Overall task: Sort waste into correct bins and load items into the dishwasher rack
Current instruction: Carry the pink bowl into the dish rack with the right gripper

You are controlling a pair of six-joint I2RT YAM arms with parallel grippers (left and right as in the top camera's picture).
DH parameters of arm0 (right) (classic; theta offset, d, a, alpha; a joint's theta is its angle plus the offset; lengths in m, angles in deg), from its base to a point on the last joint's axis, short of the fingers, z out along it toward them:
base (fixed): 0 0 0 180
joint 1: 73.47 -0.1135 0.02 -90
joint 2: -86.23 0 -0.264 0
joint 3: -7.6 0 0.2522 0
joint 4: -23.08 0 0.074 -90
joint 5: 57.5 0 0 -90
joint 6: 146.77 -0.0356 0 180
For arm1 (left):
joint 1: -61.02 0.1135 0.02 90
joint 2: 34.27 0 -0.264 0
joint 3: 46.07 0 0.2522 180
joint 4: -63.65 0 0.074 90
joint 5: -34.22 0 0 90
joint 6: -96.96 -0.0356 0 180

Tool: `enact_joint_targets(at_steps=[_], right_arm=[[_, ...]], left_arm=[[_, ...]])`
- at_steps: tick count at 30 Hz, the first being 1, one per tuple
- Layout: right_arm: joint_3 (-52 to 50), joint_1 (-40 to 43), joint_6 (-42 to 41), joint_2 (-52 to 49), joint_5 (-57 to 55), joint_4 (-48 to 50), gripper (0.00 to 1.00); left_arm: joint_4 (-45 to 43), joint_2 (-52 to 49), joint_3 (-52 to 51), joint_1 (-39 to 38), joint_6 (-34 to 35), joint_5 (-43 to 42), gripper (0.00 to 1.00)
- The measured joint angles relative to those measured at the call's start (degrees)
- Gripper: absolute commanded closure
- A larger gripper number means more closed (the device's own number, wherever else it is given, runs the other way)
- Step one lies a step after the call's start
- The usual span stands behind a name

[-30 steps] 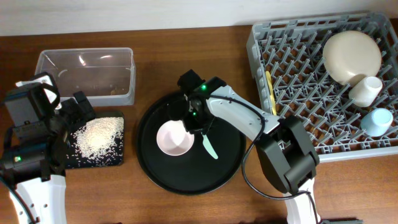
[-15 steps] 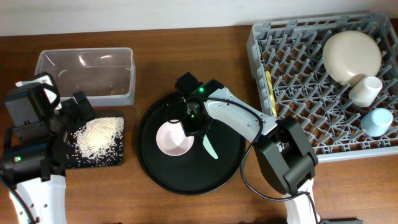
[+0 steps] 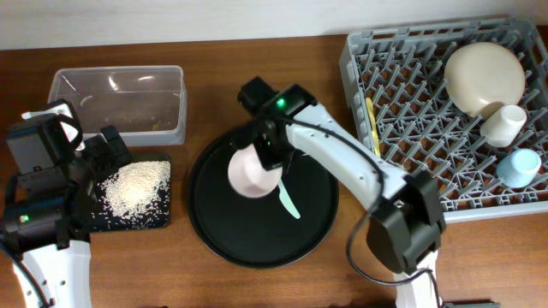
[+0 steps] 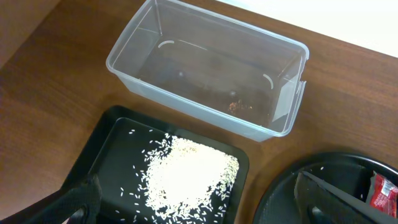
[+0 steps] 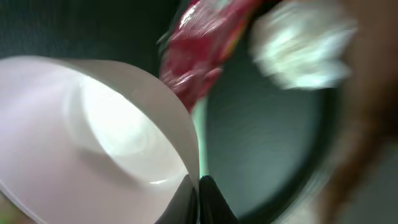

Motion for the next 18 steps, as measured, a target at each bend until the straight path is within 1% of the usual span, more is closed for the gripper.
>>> enact_joint_targets(at_steps=[3,5,7,9,12,15,18], right_arm=[[7.0,0.0,0.8,1.0,-14.5,-4.6,0.96],[9.9,0.4,2.6,1.4,-25.1,-5.1,0.96],[11.0,1.2,5.9,1.6,-34.3,-4.4,0.96],[11.1,2.9,11.1,1.7,-41.3,-3.0,0.96],[11.1,7.9,22.0,1.7,-47.4,0.7,0.96],[11.1,12.5,32.5,1.4,-50.5,4.1,0.96],[11.1,17.1,41.9,0.9,-54.0,11.9,0.96]], left_arm=[[0.0,0.0,0.0,0.0,0.0,0.0,0.01],[0.0,0.0,0.0,0.0,0.0,0.0,0.01],[0.0,0.0,0.0,0.0,0.0,0.0,0.01],[0.0,0.0,0.0,0.0,0.0,0.0,0.01],[0.0,0.0,0.0,0.0,0.0,0.0,0.01],[0.0,0.0,0.0,0.0,0.0,0.0,0.01],[0.0,0.0,0.0,0.0,0.0,0.0,0.01]])
